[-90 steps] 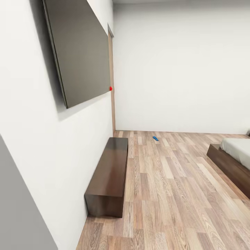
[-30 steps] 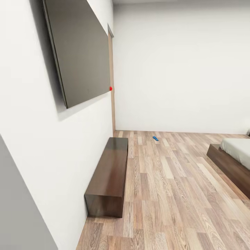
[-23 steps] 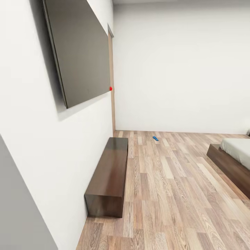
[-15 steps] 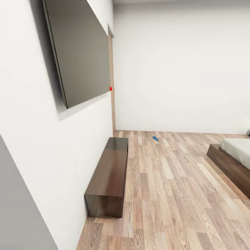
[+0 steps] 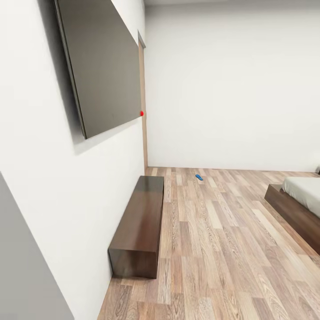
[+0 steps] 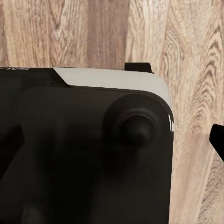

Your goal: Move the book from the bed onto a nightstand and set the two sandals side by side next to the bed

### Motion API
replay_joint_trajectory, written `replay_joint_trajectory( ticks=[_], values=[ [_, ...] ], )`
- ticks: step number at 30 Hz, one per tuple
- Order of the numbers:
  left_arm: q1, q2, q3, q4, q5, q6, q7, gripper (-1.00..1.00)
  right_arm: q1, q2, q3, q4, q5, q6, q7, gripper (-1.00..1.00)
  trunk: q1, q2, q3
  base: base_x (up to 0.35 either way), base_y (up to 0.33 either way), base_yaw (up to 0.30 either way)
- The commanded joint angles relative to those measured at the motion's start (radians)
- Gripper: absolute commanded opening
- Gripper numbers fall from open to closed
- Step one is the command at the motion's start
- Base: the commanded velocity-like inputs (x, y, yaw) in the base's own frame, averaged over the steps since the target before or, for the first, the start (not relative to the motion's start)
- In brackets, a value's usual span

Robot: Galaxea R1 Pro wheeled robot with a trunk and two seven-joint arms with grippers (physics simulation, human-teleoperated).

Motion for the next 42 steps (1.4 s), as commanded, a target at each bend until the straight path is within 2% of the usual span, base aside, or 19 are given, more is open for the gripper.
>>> replay_joint_trajectory(
  ticks=[1,42],
  values=[
    [-0.001,0.0,0.005,0.001,0.002,-0.003,-0.001,1.0,-0.001,0.0,0.0,0.001,-0.001,-0.004,0.002,1.0,0.0,-0.001,-0.001,0.0,0.0,0.0],
    [-0.001,0.0,0.005,0.001,0.002,-0.003,-0.001,1.0,-0.001,0.0,0.0,0.001,-0.001,-0.004,0.002,1.0,0.0,-0.001,-0.001,0.0,0.0,0.0]
  ],
)
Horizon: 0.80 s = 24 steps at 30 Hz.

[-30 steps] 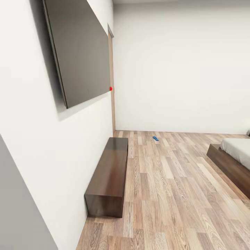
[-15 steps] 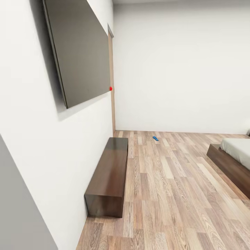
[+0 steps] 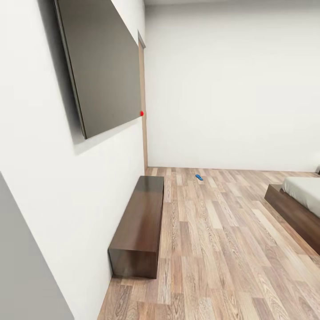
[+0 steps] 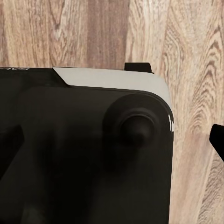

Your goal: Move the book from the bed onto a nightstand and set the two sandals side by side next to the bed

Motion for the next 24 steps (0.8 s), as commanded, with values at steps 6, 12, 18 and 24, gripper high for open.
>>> replay_joint_trajectory(
  ticks=[6,12,18,24],
  values=[
    [-0.001,0.0,0.005,0.001,0.002,-0.003,-0.001,1.0,-0.001,0.0,0.0,0.001,-0.001,-0.004,0.002,1.0,0.0,-0.001,-0.001,0.0,0.0,0.0],
    [-0.001,0.0,0.005,0.001,0.002,-0.003,-0.001,1.0,-0.001,0.0,0.0,0.001,-0.001,-0.004,0.002,1.0,0.0,-0.001,-0.001,0.0,0.0,0.0],
    [-0.001,0.0,0.005,0.001,0.002,-0.003,-0.001,1.0,-0.001,0.0,0.0,0.001,-0.001,-0.004,0.002,1.0,0.0,-0.001,-0.001,0.0,0.0,0.0],
    [-0.001,0.0,0.005,0.001,0.002,-0.003,-0.001,1.0,-0.001,0.0,0.0,0.001,-0.001,-0.004,0.002,1.0,0.0,-0.001,-0.001,0.0,0.0,0.0]
  ],
)
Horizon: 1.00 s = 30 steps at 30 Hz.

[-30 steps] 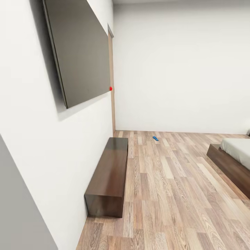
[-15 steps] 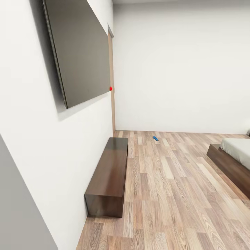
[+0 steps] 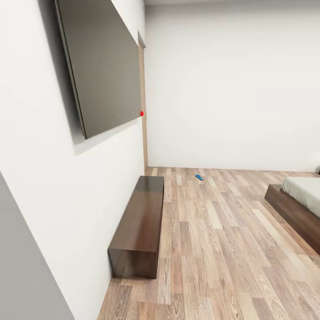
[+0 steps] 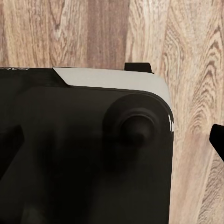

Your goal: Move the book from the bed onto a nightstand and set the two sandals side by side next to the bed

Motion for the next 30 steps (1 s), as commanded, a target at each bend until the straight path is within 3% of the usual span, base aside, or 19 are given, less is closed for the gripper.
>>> replay_joint_trajectory(
  ticks=[1,30],
  values=[
    [-0.001,0.0,0.005,0.001,0.002,-0.003,-0.001,1.0,-0.001,0.0,0.0,0.001,-0.001,-0.004,0.002,1.0,0.0,-0.001,-0.001,0.0,0.0,0.0],
    [-0.001,0.0,0.005,0.001,0.002,-0.003,-0.001,1.0,-0.001,0.0,0.0,0.001,-0.001,-0.004,0.002,1.0,0.0,-0.001,-0.001,0.0,0.0,0.0]
  ],
)
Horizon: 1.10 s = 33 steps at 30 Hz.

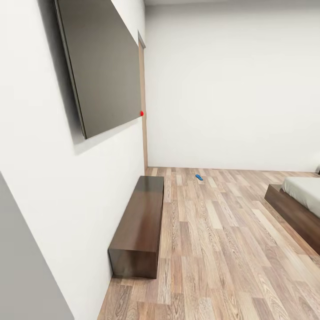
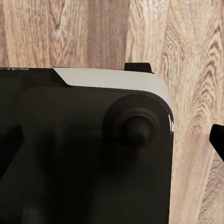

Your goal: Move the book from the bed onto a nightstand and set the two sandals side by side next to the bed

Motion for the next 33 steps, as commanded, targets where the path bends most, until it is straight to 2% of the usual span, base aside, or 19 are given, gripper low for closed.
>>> replay_joint_trajectory(
  ticks=[1,33],
  values=[
    [-0.001,0.0,0.005,0.001,0.002,-0.003,-0.001,1.0,-0.001,0.0,0.0,0.001,-0.001,-0.004,0.002,1.0,0.0,-0.001,-0.001,0.0,0.0,0.0],
    [-0.001,0.0,0.005,0.001,0.002,-0.003,-0.001,1.0,-0.001,0.0,0.0,0.001,-0.001,-0.004,0.002,1.0,0.0,-0.001,-0.001,0.0,0.0,0.0]
  ],
)
